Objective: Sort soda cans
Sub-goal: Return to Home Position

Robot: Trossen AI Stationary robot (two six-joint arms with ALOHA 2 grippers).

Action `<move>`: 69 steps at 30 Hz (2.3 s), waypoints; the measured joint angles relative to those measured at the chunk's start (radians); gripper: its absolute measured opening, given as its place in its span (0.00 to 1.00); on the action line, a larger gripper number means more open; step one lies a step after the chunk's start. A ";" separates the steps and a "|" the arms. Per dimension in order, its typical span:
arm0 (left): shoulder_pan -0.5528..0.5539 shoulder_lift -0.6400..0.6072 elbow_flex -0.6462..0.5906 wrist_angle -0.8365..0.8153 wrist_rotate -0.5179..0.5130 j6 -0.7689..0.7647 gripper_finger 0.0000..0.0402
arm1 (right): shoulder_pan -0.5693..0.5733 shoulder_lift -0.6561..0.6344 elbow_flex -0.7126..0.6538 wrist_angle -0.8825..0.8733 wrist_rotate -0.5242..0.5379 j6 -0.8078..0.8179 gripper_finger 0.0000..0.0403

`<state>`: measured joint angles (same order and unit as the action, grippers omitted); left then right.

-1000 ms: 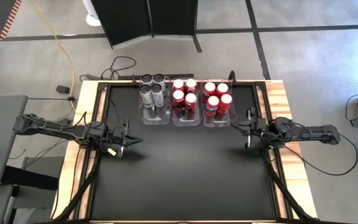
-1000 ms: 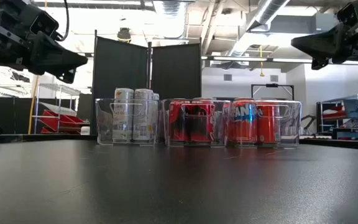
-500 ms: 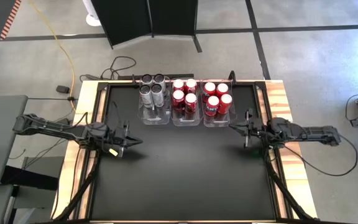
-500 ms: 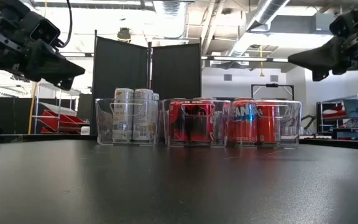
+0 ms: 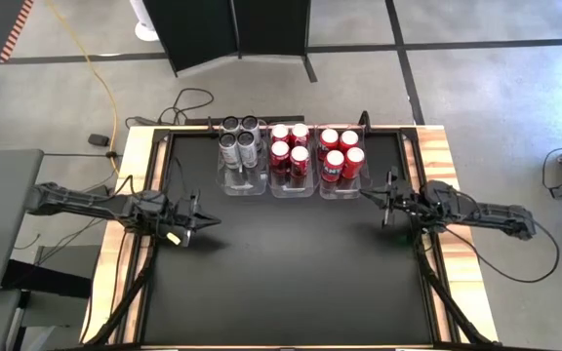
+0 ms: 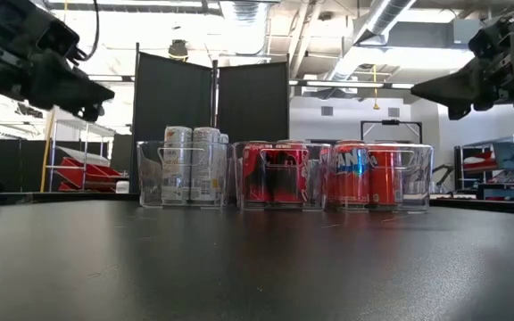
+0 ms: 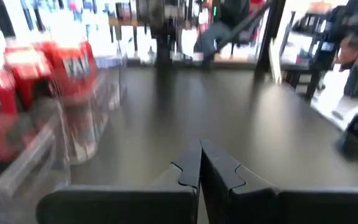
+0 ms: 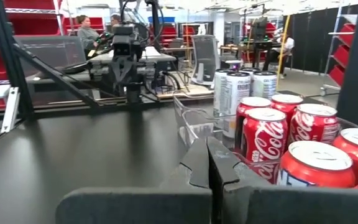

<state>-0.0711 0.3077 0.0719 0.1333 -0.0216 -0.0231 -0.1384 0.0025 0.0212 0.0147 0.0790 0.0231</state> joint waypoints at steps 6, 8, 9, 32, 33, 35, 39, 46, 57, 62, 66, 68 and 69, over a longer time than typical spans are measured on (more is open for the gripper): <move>0.007 -0.195 0.002 -0.157 0.000 0.007 0.00 | -0.068 0.000 0.000 0.005 -0.110 0.015 0.00; 0.014 -0.263 0.003 -0.206 0.000 -0.005 0.00 | -0.091 0.000 -0.001 0.015 -0.137 0.015 0.00; 0.017 -0.296 0.005 -0.220 0.001 -0.008 0.00 | -0.103 0.000 -0.001 0.021 -0.149 0.015 0.00; 0.020 -0.304 -0.020 -0.214 0.016 -0.009 0.00 | -0.248 0.000 -0.013 0.082 -0.371 0.040 0.00; 0.019 -0.304 -0.028 -0.201 0.016 -0.013 0.00 | -0.231 0.000 -0.013 0.088 -0.370 0.037 0.00; 0.019 -0.301 -0.045 -0.153 0.016 -0.017 0.00 | -0.199 0.000 -0.013 0.090 -0.352 0.030 0.00; 0.019 -0.296 -0.063 -0.118 0.016 -0.014 0.00 | -0.135 0.000 -0.013 0.081 -0.289 0.018 0.00; 0.019 -0.281 -0.064 -0.115 0.010 0.021 0.00 | -0.075 0.005 -0.014 0.029 -0.206 -0.005 0.00; 0.019 -0.233 -0.064 -0.110 0.010 0.019 0.00 | 0.033 0.003 -0.015 0.025 -0.163 0.045 0.00; 0.019 -0.222 -0.064 -0.110 0.010 0.019 0.00 | 0.111 0.003 -0.016 0.015 -0.128 0.049 0.00; 0.019 -0.222 -0.064 -0.109 0.010 0.022 0.00 | 0.171 0.003 -0.016 0.005 -0.080 0.043 0.00; 0.019 -0.222 -0.064 -0.108 0.010 0.023 0.00 | 0.191 0.003 -0.016 0.005 -0.061 0.021 0.00; 0.019 -0.222 -0.064 -0.108 0.010 0.023 0.00 | 0.197 0.003 -0.016 0.007 -0.051 0.011 0.00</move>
<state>-0.0517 0.0853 0.0074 0.0250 -0.0116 -0.0006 0.0583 0.0059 0.0051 0.0212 0.0279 0.0342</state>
